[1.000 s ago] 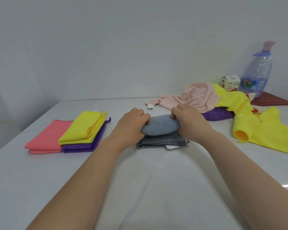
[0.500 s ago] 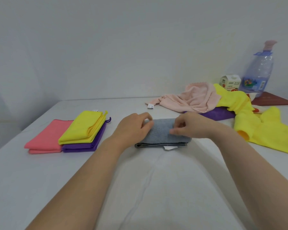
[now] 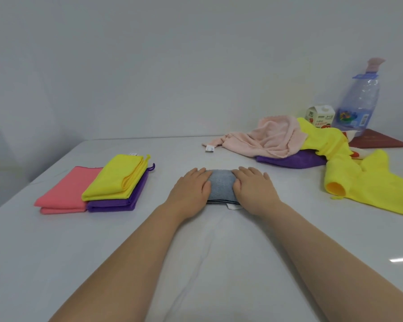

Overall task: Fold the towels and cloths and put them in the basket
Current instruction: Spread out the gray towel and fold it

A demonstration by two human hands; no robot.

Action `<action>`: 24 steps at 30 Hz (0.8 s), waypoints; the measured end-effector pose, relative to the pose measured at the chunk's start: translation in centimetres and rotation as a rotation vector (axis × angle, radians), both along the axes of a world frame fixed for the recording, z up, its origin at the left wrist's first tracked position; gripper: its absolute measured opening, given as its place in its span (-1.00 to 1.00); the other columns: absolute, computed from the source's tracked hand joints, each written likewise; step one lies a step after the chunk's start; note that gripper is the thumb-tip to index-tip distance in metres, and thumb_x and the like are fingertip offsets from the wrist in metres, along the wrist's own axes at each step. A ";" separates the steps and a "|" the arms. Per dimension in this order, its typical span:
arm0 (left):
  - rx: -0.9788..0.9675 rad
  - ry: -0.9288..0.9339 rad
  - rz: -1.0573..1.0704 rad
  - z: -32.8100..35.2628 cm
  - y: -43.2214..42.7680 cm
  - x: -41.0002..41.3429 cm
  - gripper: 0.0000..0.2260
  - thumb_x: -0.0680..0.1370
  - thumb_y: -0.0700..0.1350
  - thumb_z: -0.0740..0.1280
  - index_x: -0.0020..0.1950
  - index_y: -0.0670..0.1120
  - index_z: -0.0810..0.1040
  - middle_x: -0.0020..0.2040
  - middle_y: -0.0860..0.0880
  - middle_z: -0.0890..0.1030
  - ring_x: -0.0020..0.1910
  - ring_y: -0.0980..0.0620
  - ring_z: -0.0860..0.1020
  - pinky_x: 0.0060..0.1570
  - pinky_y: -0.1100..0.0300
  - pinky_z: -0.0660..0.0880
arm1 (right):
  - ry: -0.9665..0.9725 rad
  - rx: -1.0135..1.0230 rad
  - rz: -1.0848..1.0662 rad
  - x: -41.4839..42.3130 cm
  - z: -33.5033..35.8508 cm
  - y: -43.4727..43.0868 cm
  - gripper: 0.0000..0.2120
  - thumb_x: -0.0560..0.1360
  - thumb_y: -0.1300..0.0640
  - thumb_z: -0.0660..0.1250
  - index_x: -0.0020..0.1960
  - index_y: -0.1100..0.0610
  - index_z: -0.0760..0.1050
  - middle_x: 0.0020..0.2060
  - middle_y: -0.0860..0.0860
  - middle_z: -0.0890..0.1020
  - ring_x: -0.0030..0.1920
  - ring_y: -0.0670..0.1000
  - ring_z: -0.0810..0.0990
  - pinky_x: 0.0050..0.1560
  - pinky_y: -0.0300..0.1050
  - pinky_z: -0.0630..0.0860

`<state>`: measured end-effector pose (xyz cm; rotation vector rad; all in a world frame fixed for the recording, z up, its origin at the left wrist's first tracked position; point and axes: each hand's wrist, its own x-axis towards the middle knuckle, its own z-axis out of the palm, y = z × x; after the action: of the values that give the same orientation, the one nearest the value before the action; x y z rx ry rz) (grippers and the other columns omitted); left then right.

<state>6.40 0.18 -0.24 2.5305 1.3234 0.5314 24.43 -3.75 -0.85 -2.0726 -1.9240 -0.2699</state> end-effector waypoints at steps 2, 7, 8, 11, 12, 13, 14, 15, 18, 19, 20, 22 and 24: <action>0.019 -0.024 0.015 0.1 -0.5 0.0 -0.60 0.66 -0.03 -0.01 0.51 -0.03 0.20 0.49 0.01 0.26 0.46 0.02 0.17 0.43 0.10 0.15 | 0.061 0.086 -0.164 -0.5 -0.6 0.0 -0.55 0.54 0.02 -0.01 0.32 0.16 0.42 0.33 0.15 0.43 0.28 0.18 0.40 0.27 0.15 0.27; 0.172 0.245 0.179 2.0 -3.8 -0.3 -0.60 0.62 0.19 -0.04 0.27 -0.01 0.35 0.10 -0.06 0.51 0.15 -0.05 0.39 -0.05 0.06 0.34 | 0.216 0.289 -0.294 -0.4 0.3 -1.2 -0.67 0.49 0.03 0.32 0.11 0.27 0.47 -0.01 0.21 0.52 0.02 0.23 0.49 -0.09 0.05 0.39; 0.232 0.304 0.200 2.4 -4.7 -0.2 -0.57 0.60 0.24 -0.06 0.17 -0.02 0.40 0.03 -0.05 0.51 0.09 -0.06 0.40 -0.07 0.06 0.29 | 0.254 0.308 -0.261 -0.1 0.5 -1.4 -0.70 0.50 0.06 0.31 0.12 0.26 0.45 -0.01 0.18 0.51 0.04 0.20 0.48 -0.06 0.04 0.38; 0.489 0.232 0.141 2.2 -6.2 -0.3 -0.51 0.53 0.28 -0.06 -0.04 -0.06 0.47 -0.06 -0.05 0.50 0.02 -0.08 0.42 -0.06 0.05 0.26 | 0.405 0.337 -0.189 0.6 0.4 -2.0 -0.76 0.53 0.15 0.25 0.16 0.24 0.45 0.05 0.15 0.51 0.12 0.15 0.46 0.05 -0.03 0.35; 0.546 0.140 0.060 1.9 -6.3 -0.4 -0.52 0.52 0.26 -0.02 -0.03 -0.08 0.50 0.01 -0.07 0.52 0.08 -0.11 0.44 0.01 0.02 0.30 | 0.479 0.325 -0.193 0.6 0.4 -2.2 -0.76 0.54 0.17 0.22 0.17 0.23 0.44 0.07 0.15 0.52 0.14 0.15 0.46 0.06 -0.04 0.35; 0.530 0.085 -0.028 1.6 -6.2 -0.5 -0.53 0.52 0.23 0.03 0.07 -0.09 0.51 0.16 -0.09 0.51 0.21 -0.12 0.42 0.17 -0.01 0.30 | 0.570 0.291 -0.202 0.5 0.3 -2.4 -0.76 0.55 0.19 0.19 0.19 0.22 0.44 0.09 0.15 0.54 0.15 0.16 0.47 0.05 -0.06 0.34; 0.451 0.075 -0.097 1.5 -6.1 -0.7 -0.53 0.54 0.20 0.08 0.25 -0.10 0.46 0.34 -0.09 0.42 0.37 -0.09 0.32 0.33 0.02 0.20 | 0.652 0.242 -0.201 0.4 0.3 -2.4 -0.75 0.56 0.19 0.15 0.20 0.21 0.45 0.10 0.15 0.56 0.15 0.16 0.49 0.03 -0.08 0.34; 0.347 0.103 -0.130 1.3 -6.0 -0.8 -0.50 0.56 0.17 0.13 0.41 -0.09 0.33 0.48 -0.06 0.27 0.46 -0.03 0.20 0.42 0.11 0.08 | 0.706 0.199 -0.187 0.3 0.3 -2.4 -0.74 0.57 0.20 0.12 0.20 0.19 0.46 0.11 0.15 0.58 0.14 0.15 0.50 0.01 -0.10 0.34; 0.271 0.175 -0.035 0.8 -5.9 -0.7 -0.41 0.55 0.09 0.19 0.53 -0.02 0.10 0.55 -0.04 0.11 0.47 0.00 0.17 0.39 0.15 0.15 | 0.739 0.146 -0.132 -0.6 0.2 -2.4 -0.70 0.58 0.21 0.08 0.23 0.17 0.48 0.15 0.13 0.59 0.17 0.11 0.50 0.02 -0.16 0.32; 0.293 0.212 0.023 0.7 -5.8 -0.5 -0.41 0.54 0.07 0.18 0.53 -0.01 0.09 0.54 -0.07 0.12 0.45 -0.04 0.21 0.35 0.11 0.22 | 0.735 0.138 -0.119 -1.1 0.2 -2.3 -0.68 0.58 0.22 0.08 0.26 0.18 0.46 0.18 0.12 0.57 0.20 0.11 0.49 0.07 -0.16 0.33; 0.293 0.257 0.088 0.6 -5.5 -0.2 -0.41 0.54 0.05 0.18 0.53 -0.02 0.07 0.54 -0.11 0.11 0.43 -0.09 0.23 0.31 0.07 0.27 | 0.719 0.122 -0.116 -1.7 0.1 -2.1 -0.67 0.58 0.21 0.09 0.30 0.18 0.43 0.22 0.12 0.55 0.23 0.12 0.48 0.14 -0.13 0.34; 0.250 0.344 0.248 0.6 -4.9 0.1 -0.42 0.57 -0.01 0.17 0.54 -0.03 0.03 0.54 -0.18 0.08 0.39 -0.18 0.27 0.26 0.01 0.30 | 0.645 0.079 -0.131 -2.8 -0.1 -1.7 -0.63 0.58 0.20 0.09 0.36 0.18 0.37 0.28 0.12 0.50 0.29 0.13 0.43 0.24 -0.06 0.33; 0.196 0.382 0.416 0.8 -4.4 -0.2 -0.43 0.58 -0.04 0.16 0.54 -0.06 0.02 0.52 -0.22 0.12 0.32 -0.21 0.34 0.18 0.00 0.34 | 0.532 0.039 -0.140 -4.2 -0.3 -1.2 -0.61 0.57 0.17 0.09 0.38 0.18 0.34 0.30 0.12 0.47 0.29 0.14 0.41 0.25 -0.03 0.32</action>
<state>6.20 -4.21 0.57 2.6058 2.0540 0.2630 20.23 -4.94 -1.13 -1.9954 -1.4493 0.1981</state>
